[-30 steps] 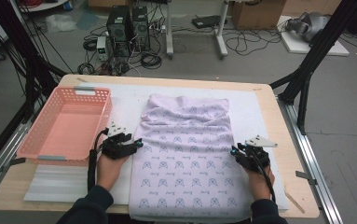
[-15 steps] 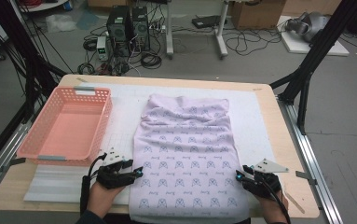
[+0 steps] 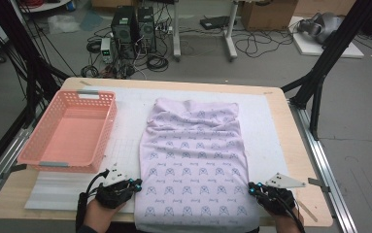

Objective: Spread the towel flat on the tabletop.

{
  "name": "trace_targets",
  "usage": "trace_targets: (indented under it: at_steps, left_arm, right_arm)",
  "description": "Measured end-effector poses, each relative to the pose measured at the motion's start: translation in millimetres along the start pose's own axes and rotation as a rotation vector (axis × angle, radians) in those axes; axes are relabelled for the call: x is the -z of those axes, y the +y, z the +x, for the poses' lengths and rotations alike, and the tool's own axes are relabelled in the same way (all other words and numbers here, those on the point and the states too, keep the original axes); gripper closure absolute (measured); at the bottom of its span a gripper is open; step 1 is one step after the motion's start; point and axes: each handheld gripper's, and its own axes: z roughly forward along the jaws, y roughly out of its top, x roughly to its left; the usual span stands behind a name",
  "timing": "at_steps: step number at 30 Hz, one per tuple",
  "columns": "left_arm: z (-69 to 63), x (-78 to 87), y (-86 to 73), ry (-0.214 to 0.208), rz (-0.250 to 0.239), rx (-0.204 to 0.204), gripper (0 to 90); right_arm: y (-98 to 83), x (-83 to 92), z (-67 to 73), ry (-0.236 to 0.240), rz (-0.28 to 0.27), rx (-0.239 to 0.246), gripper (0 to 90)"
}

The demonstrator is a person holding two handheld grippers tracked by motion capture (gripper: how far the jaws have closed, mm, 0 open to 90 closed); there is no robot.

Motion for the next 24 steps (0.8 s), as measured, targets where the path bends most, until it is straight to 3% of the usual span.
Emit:
trace_targets:
  at_steps: [3, 10, 15, 18, 19, 20, 22, 24]
  left_arm:
    - [2.0, 5.2, -1.6, -0.012, 0.014, 0.003, 88.0]
    - [7.6, 20.6, -7.6, -0.038, 0.02, 0.019, 88.4]
    - [5.9, 37.0, -15.9, -0.087, 0.039, 0.013, 88.4]
    - [-0.1, 45.9, -23.5, -0.129, 0.041, 0.004, 87.8]
    - [-0.8, 48.4, -25.0, -0.136, 0.038, 0.003, 86.0]
    - [0.3, 50.1, -25.4, -0.128, 0.027, 0.007, 77.9]
    - [6.2, 50.8, -22.4, -0.098, 0.0, 0.065, 53.4]
    - [11.0, 47.6, -17.8, -0.074, -0.042, 0.104, 47.3]
  right_arm:
    - [-4.4, 6.4, -0.4, 0.015, 0.009, -0.024, 88.0]
    - [-13.6, 21.0, 6.6, 0.042, 0.03, -0.014, 88.4]
    - [-22.1, 38.1, 15.8, 0.077, 0.045, 0.012, 88.8]
    - [-27.4, 50.1, 22.3, 0.103, 0.052, 0.004, 88.5]
    - [-28.0, 52.9, 24.7, 0.115, 0.059, 0.015, 87.7]
    - [-27.9, 55.4, 26.9, 0.112, 0.055, 0.024, 85.8]
    - [-24.8, 57.4, 27.2, 0.1, 0.03, 0.001, 67.4]
    - [-19.3, 55.1, 23.8, 0.085, -0.008, -0.041, 62.4]
